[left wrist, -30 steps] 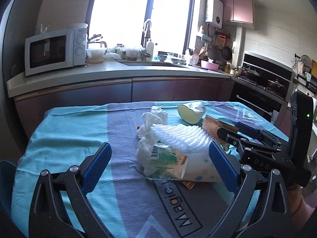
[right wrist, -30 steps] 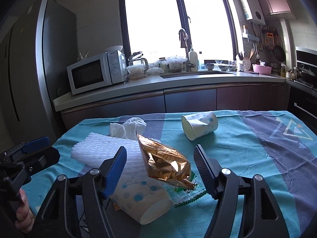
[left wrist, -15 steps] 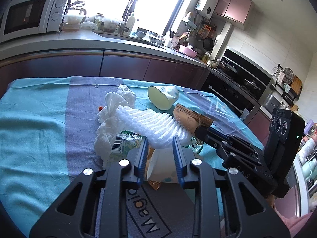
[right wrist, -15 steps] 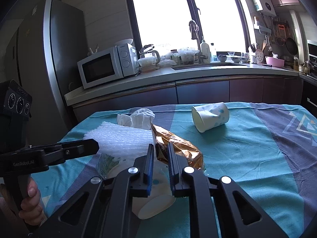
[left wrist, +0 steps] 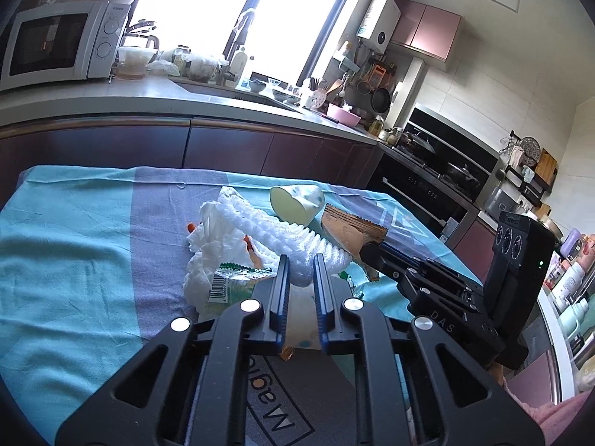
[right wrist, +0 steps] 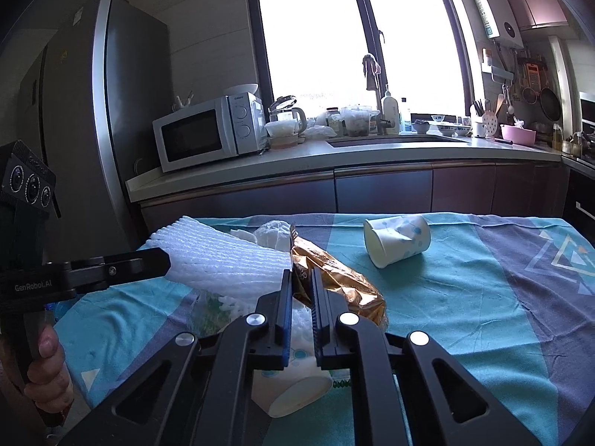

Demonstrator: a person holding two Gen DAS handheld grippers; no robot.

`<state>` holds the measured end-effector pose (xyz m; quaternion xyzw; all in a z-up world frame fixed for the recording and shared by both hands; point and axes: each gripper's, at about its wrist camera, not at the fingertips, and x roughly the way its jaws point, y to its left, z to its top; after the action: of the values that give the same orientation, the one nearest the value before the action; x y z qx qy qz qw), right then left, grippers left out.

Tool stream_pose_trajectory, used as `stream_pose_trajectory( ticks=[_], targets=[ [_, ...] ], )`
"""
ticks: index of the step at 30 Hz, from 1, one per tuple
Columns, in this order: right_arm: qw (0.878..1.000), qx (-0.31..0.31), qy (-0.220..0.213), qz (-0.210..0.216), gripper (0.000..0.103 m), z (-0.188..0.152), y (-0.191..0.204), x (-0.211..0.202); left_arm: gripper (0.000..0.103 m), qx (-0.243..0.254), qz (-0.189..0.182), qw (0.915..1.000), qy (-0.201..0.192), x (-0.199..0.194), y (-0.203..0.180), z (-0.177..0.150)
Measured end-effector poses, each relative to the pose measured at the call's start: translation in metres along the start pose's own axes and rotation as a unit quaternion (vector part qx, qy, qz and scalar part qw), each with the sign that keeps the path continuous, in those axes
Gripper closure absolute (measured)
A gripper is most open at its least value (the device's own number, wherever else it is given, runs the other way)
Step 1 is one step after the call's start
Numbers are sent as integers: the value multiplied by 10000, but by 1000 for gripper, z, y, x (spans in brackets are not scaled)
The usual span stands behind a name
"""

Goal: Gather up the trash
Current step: 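Carry the foam net and gold wrapper to the teal bin and open both tools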

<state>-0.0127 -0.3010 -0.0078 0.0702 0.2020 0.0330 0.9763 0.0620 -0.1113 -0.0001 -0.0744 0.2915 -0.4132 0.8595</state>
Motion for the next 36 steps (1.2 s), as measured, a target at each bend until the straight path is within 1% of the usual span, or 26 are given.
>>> stream_pose_trajectory(
  ticks=[3,6,11,16,21,23,26,30,34,36],
  targets=[
    [9999,-13,-100,113,95,7,5,-5,90,-18,-8,9999,-151,-20,2,6],
    [9994,-76,-199,255,95,15,13,-11,90,-6,68,9995,-300,-43,6,8],
    [9966,-97,-175,795,95,23,37,-8,90,-39,367,9978,-555,-91,21,9],
    [9897,-310,-50,1395,95,25,80,4,90,-126,906,9930,-745,-143,43,-3],
    [9752,-535,165,2143,95,26,133,24,90,-306,1517,9845,-830,-189,75,-17],
    [9673,-642,275,2437,95,27,157,35,90,-424,1784,9790,-890,-208,90,-22],
    [9535,-812,421,2871,95,29,193,50,90,-642,2200,9681,-1013,-237,116,-32],
    [9327,-995,633,3409,95,33,241,71,90,-982,2725,9503,-1141,-273,152,-48],
    [9126,-1097,857,3844,95,34,286,87,90,-1305,3148,9327,-1177,-302,191,-65],
    [9023,-1151,980,4037,95,33,307,96,90,-1447,3306,9254,-1163,-310,207,-73]
  ],
)
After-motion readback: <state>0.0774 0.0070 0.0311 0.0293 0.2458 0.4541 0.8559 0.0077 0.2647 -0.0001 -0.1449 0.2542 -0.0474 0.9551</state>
